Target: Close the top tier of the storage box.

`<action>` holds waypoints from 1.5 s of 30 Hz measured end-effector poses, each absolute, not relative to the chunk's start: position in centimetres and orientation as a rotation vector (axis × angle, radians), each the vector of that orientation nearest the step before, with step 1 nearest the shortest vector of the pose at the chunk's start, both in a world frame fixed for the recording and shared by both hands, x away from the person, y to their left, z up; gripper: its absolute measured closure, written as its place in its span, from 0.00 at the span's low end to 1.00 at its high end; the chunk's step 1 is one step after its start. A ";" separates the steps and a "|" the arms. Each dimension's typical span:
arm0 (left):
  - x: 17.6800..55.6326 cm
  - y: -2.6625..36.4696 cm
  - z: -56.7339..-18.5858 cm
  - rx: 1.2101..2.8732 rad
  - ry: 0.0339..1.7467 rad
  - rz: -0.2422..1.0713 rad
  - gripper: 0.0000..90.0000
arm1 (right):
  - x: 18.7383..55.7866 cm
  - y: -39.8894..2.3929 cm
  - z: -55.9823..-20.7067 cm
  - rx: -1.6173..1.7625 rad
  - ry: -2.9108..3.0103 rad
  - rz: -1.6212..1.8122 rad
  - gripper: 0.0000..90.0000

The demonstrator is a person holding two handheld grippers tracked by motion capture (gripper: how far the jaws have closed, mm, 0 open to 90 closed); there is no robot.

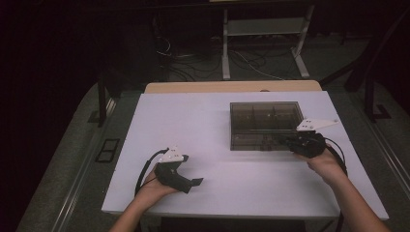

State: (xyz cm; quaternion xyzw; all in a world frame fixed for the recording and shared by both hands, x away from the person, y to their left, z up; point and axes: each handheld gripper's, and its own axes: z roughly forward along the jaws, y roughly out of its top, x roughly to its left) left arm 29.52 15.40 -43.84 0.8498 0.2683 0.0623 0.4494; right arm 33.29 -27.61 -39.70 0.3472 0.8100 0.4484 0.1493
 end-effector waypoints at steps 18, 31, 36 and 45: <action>29.6 15.4 -43.9 2.106 0.662 0.156 0.00 | 33.5 -27.6 -39.9 1.007 2.303 1.282 0.98; 29.8 15.5 -43.7 2.104 0.680 0.176 0.00 | 31.6 -29.1 -39.6 1.006 2.298 1.344 0.84; 29.8 15.5 -43.6 2.099 0.681 0.175 0.00 | 31.3 -29.4 -39.5 1.010 2.292 1.364 0.79; 29.7 15.6 -43.7 2.096 0.680 0.168 0.00 | 30.9 -28.9 -39.6 1.022 2.295 1.365 0.58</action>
